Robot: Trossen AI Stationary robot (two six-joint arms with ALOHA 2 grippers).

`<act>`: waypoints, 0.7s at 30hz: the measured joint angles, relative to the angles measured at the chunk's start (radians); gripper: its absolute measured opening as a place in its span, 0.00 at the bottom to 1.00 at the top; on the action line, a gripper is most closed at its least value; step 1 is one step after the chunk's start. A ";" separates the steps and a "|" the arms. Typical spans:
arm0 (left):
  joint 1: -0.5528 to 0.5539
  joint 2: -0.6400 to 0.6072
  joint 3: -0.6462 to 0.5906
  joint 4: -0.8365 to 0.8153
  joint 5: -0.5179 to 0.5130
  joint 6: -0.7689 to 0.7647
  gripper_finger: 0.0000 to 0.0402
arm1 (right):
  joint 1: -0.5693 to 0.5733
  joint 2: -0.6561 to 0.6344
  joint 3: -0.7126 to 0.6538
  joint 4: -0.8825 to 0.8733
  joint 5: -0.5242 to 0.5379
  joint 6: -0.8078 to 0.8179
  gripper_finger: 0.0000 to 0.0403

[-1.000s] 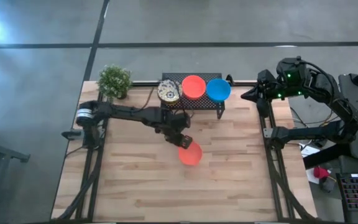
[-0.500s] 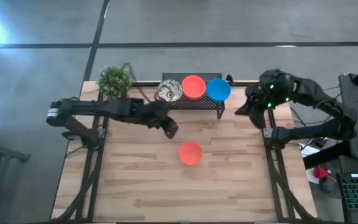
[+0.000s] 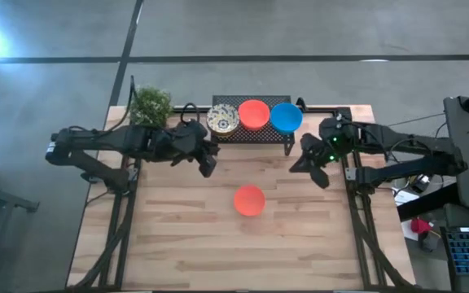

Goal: Pick & Place Mini bowls
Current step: Stack the orange bowl on the orange bowl on the shelf

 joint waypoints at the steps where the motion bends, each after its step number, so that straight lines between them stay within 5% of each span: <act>1: 0.000 0.000 0.000 -0.001 0.000 0.008 0.21 | 0.000 0.000 -0.016 0.031 0.001 0.011 0.02; 9: 0.000 0.003 0.000 -0.028 0.000 0.014 0.21 | 0.005 0.059 -0.066 0.054 0.008 0.017 0.09; 21: 0.000 0.003 0.000 -0.064 0.000 0.010 0.21 | 0.067 0.340 -0.025 0.038 0.009 -0.106 0.29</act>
